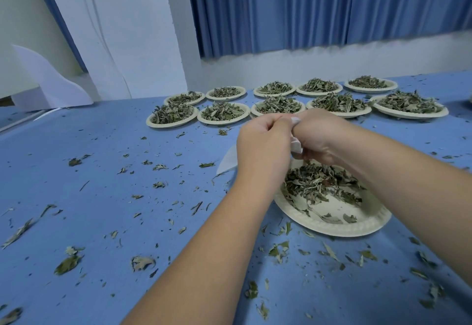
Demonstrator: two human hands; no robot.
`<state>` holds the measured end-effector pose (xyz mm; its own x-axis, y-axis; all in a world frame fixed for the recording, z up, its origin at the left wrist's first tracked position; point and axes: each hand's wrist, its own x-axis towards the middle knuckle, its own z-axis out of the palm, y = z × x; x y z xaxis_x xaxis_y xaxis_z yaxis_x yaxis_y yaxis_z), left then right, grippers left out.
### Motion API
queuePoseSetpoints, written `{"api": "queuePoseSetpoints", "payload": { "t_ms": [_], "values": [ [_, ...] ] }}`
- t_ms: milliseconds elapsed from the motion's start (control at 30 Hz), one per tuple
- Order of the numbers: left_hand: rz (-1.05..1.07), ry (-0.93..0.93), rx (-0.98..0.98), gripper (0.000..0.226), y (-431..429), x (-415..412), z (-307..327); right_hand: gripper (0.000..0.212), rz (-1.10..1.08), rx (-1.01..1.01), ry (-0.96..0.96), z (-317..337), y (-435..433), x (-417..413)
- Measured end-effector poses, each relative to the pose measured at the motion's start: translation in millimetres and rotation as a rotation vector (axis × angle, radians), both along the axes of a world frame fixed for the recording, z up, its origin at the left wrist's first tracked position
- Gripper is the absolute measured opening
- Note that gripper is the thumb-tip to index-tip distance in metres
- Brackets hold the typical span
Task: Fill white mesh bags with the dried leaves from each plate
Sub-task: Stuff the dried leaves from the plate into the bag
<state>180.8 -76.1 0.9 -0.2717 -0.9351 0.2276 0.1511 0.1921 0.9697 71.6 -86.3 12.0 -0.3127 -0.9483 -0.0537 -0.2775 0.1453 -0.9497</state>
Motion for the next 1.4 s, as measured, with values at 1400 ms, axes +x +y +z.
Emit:
{"api": "queuePoseSetpoints", "payload": {
  "t_ms": [1400],
  "values": [
    [0.326, 0.069, -0.108, 0.029, -37.3, 27.0, -2.2, 0.039, 0.455, -0.08, 1.117, -29.3, 77.8, -27.0]
  ]
}}
